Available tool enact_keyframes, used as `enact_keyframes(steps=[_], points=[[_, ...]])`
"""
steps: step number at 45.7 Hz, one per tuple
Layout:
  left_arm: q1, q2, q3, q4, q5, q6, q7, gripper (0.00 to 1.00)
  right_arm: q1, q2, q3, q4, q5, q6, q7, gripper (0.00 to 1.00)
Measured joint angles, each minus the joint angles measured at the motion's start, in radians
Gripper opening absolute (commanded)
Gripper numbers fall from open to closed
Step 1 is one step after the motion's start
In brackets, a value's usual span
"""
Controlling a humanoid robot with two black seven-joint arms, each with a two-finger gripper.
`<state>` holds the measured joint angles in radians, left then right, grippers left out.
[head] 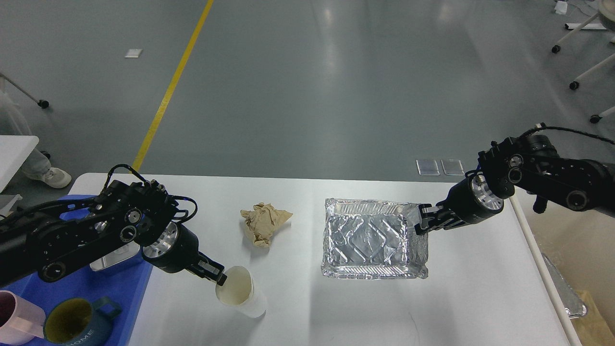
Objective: Tidy desktop
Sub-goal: 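Grasp the white paper cup with the left gripper and lift it, then carry the paper cup over the foil tray and set it inside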
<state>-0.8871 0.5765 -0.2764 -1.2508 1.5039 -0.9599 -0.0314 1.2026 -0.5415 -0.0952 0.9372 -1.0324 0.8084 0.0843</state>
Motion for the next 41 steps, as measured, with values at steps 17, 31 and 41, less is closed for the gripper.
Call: enact_keyframes(steps=[17, 31, 41], points=[[-0.116, 0.067, -0.063, -0.047, -0.128, 0.0, -0.012, 0.0, 0.0, 0.004, 0.0, -0.001, 0.0, 0.0, 0.0, 0.0], [-0.312, 0.158, -0.063, -0.083, -0.282, 0.0, -0.013, 0.0, -0.003, 0.005, -0.001, 0.0, 0.0, -0.008, 0.0, 0.0], [-0.386, 0.176, -0.061, -0.097, -0.345, 0.0, -0.013, 0.01, -0.003, 0.008, -0.001, -0.002, 0.0, -0.009, 0.0, 0.0]])
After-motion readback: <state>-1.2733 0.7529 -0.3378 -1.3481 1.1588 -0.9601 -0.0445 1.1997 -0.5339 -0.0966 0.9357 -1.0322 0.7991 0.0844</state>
